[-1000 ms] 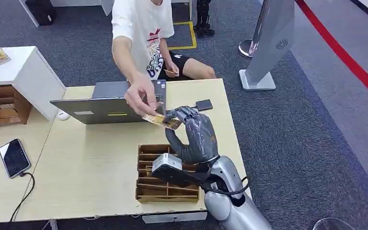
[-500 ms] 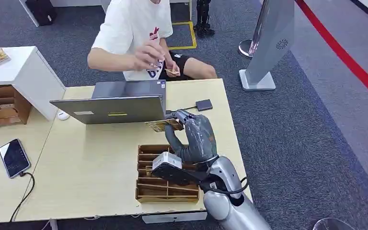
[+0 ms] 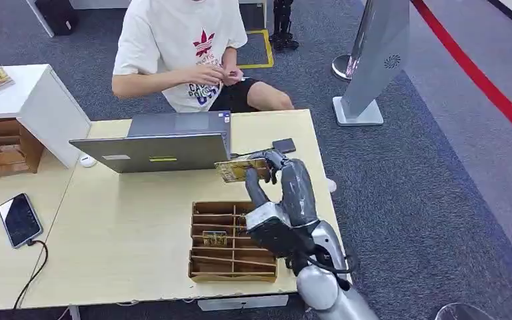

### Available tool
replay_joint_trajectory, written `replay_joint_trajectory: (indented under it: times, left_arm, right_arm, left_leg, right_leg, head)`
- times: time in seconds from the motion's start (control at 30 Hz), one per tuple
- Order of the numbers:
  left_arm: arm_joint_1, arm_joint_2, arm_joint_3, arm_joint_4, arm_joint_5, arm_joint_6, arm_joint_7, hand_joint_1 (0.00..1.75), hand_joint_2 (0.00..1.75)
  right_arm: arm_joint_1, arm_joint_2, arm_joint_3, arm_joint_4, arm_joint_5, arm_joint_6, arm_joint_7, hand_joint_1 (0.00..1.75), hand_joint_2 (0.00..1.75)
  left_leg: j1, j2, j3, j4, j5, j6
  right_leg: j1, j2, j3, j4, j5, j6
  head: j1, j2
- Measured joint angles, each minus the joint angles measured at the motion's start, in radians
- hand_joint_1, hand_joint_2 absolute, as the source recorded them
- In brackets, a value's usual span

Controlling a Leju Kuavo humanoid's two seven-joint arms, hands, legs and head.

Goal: Pass the card to the sensor for recognition and then transmit it.

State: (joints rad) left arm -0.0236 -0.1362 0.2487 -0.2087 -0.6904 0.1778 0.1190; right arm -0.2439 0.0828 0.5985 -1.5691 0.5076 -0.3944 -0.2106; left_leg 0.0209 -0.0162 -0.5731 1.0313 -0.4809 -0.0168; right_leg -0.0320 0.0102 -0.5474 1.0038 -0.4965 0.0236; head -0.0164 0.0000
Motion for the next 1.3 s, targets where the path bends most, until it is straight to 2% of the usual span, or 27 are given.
replay_joint_trajectory:
  times: [0.17, 0.37, 0.5, 0.73, 1.0, 1.3]
  left_arm:
    - [0.005, -0.003, 0.019, 0.0, 0.023, 0.011, -0.008, 0.0, 0.0]
    - [0.009, -0.007, 0.048, 0.0, 0.046, 0.019, -0.019, 0.0, 0.0]
    - [0.014, -0.011, 0.067, 0.0, 0.061, 0.022, -0.021, 0.0, 0.0]
    - [0.018, -0.014, 0.095, 0.0, 0.072, 0.032, -0.026, 0.0, 0.0]
    - [0.019, -0.015, 0.104, 0.0, 0.069, 0.035, -0.027, 0.0, 0.0]
    - [0.018, -0.014, 0.105, 0.0, 0.058, 0.034, -0.028, 0.0, 0.0]
  right_arm:
    - [0.085, -0.032, -0.069, -0.114, -0.176, 0.054, -0.046, 1.75, 1.75]
    - [0.208, -0.077, -0.159, -0.211, -0.246, 0.091, -0.075, 1.75, 1.75]
    - [0.293, -0.11, -0.219, -0.239, -0.248, 0.108, -0.064, 1.75, 1.75]
    - [0.41, -0.156, -0.308, -0.233, -0.279, 0.141, -0.006, 1.75, 1.75]
    - [0.447, -0.181, -0.331, -0.185, -0.273, 0.145, 0.035, 1.75, 1.75]
    - [0.427, -0.186, -0.329, -0.112, -0.231, 0.142, 0.076, 1.75, 1.75]
  left_leg:
    - [0.0, 0.0, 0.0, 0.0, 0.0, 0.0]
    - [0.0, 0.0, 0.0, 0.0, 0.0, 0.0]
    - [0.0, 0.0, -0.001, 0.0, -0.001, 0.0]
    - [0.0, 0.0, -0.001, 0.0, -0.001, 0.0]
    - [0.0, 0.0, -0.001, 0.0, -0.001, 0.0]
    - [0.0, 0.0, -0.001, 0.0, -0.001, 0.0]
  right_leg:
    - [0.0, 0.0, 0.0, 0.0, 0.0, 0.0]
    - [0.0, 0.0, 0.0, 0.0, 0.0, 0.0]
    - [0.0, -0.001, 0.0, 0.0, 0.0, 0.0]
    - [0.0, -0.001, -0.001, 0.0, 0.0, 0.0]
    - [0.0, -0.001, 0.0, 0.0, 0.0, 0.0]
    - [0.0, -0.001, 0.0, 0.0, 0.0, 0.0]
  head:
    - [0.0, 0.0]
    - [0.0, 0.0]
    - [0.0, 0.0]
    - [0.0, 0.0]
    - [0.0, 0.0]
    - [0.0, 0.0]
